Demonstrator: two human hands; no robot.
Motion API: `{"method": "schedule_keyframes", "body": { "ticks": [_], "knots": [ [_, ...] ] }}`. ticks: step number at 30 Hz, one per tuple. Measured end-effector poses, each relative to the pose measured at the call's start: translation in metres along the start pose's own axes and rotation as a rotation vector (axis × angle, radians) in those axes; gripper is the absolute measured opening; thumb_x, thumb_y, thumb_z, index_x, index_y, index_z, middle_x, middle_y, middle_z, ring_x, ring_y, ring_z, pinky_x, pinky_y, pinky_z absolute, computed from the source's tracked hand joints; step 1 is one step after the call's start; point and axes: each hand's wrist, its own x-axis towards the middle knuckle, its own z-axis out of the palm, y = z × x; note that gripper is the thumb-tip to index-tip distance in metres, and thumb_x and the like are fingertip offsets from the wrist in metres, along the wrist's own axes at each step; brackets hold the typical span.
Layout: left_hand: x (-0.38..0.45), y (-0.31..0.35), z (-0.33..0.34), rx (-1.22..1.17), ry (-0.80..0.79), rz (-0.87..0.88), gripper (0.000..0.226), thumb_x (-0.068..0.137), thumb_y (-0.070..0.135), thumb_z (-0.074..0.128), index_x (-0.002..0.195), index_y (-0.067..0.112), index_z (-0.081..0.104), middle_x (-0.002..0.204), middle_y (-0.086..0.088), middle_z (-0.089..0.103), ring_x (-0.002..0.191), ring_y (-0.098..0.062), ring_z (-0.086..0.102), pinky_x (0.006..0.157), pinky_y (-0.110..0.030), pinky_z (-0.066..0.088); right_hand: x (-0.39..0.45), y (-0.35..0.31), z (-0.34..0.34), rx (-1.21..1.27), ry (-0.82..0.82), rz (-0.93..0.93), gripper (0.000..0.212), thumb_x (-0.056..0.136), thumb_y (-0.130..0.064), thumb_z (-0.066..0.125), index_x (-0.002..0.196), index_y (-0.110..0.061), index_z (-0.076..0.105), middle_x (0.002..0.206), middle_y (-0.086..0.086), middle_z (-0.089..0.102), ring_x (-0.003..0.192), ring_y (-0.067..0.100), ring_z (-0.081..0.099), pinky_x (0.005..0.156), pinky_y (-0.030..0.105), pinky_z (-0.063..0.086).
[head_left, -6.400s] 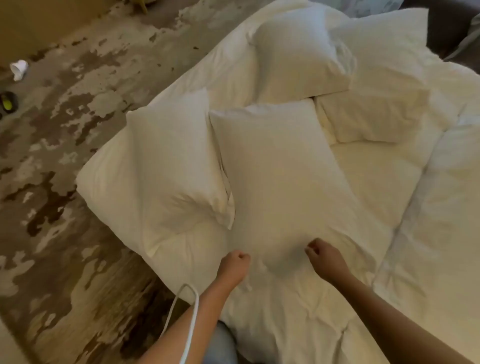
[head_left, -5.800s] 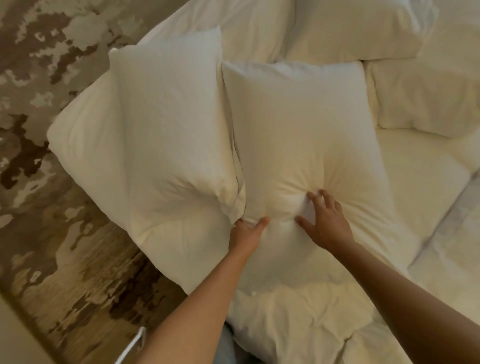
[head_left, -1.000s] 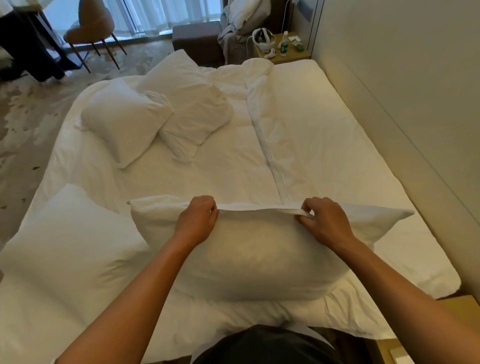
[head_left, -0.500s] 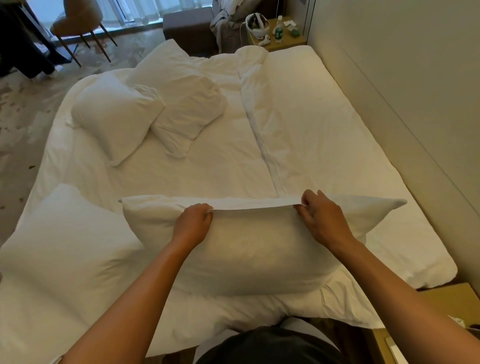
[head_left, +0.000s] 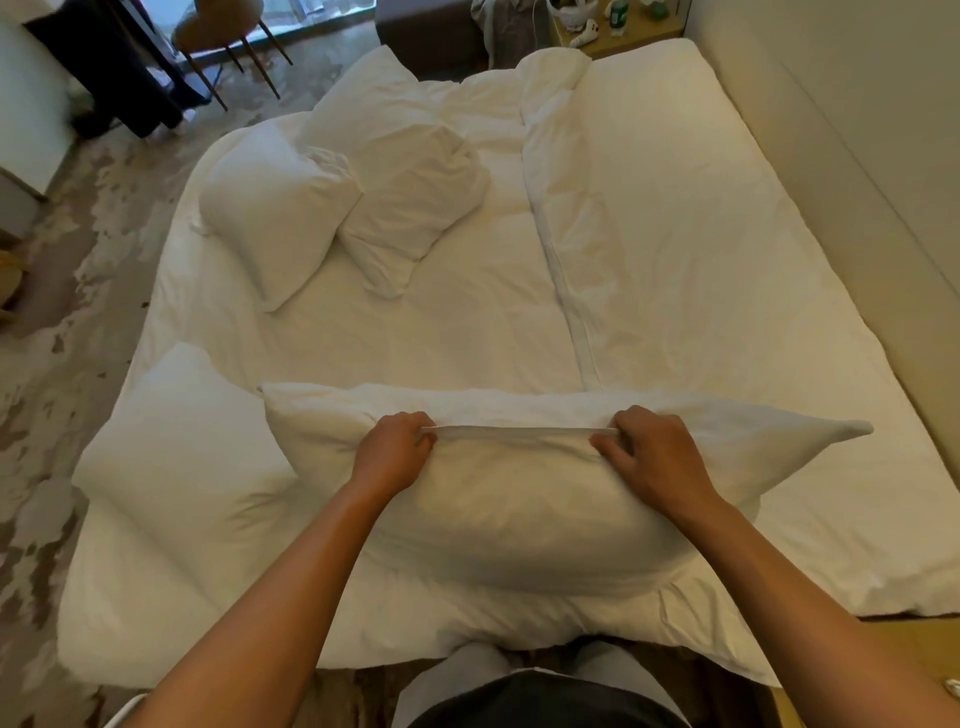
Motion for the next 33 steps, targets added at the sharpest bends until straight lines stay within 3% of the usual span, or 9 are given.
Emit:
{"method": "schedule_keyframes", "body": {
  "ticks": [10,15,22,28,33],
  "knots": [
    [-0.01,-0.001,-0.005,-0.091,0.084,-0.053,0.023,0.098,0.017,0.052,0.08,0.013,0.065,0.073,0.0,0.064,0.069,-0.023,0.058,0.056,-0.033,0.039,-0.012,-0.01,-0.009,0.135,0.077,0.059,0.031,0.105,-0.036,0.054,0.079,-0.024,0.043,0.064,-0.005,0.049,0.058,0.011,0.05,0.056,0.034,0.045],
    [-0.008,-0.01,-0.006,-0.158,0.131,0.025,0.027,0.1,0.021,0.053,0.075,0.016,0.06,0.067,0.003,0.06,0.068,-0.024,0.058,0.056,-0.035,0.04,-0.025,-0.029,-0.023,0.166,0.099,0.16,0.03,0.103,-0.034,0.061,0.074,-0.027,0.062,0.059,-0.009,0.061,0.059,0.005,0.059,0.063,0.032,0.05],
    [0.001,0.003,-0.019,-0.274,0.213,0.17,0.021,0.101,0.018,0.051,0.09,0.018,0.069,0.083,0.001,0.067,0.078,-0.022,0.06,0.067,-0.041,0.052,-0.035,-0.049,-0.054,0.19,0.206,0.267,0.031,0.102,-0.035,0.062,0.074,-0.03,0.074,0.065,-0.014,0.072,0.067,0.001,0.066,0.069,0.022,0.048],
    [-0.003,0.033,-0.052,-0.319,0.306,0.248,0.022,0.101,0.022,0.051,0.09,0.017,0.07,0.084,-0.001,0.071,0.077,-0.022,0.062,0.065,-0.037,0.049,-0.042,-0.062,-0.093,0.138,0.369,0.211,0.033,0.103,-0.036,0.06,0.075,-0.023,0.073,0.067,-0.009,0.071,0.067,0.01,0.066,0.072,0.035,0.057],
    [-0.01,0.083,-0.084,-0.318,0.363,0.358,0.022,0.101,0.024,0.051,0.092,0.019,0.071,0.087,-0.001,0.072,0.079,-0.023,0.064,0.067,-0.04,0.053,-0.059,-0.056,-0.141,0.163,0.529,0.213,0.032,0.102,-0.037,0.06,0.077,-0.024,0.074,0.069,-0.009,0.071,0.068,0.012,0.066,0.073,0.036,0.056]
  ]
}}
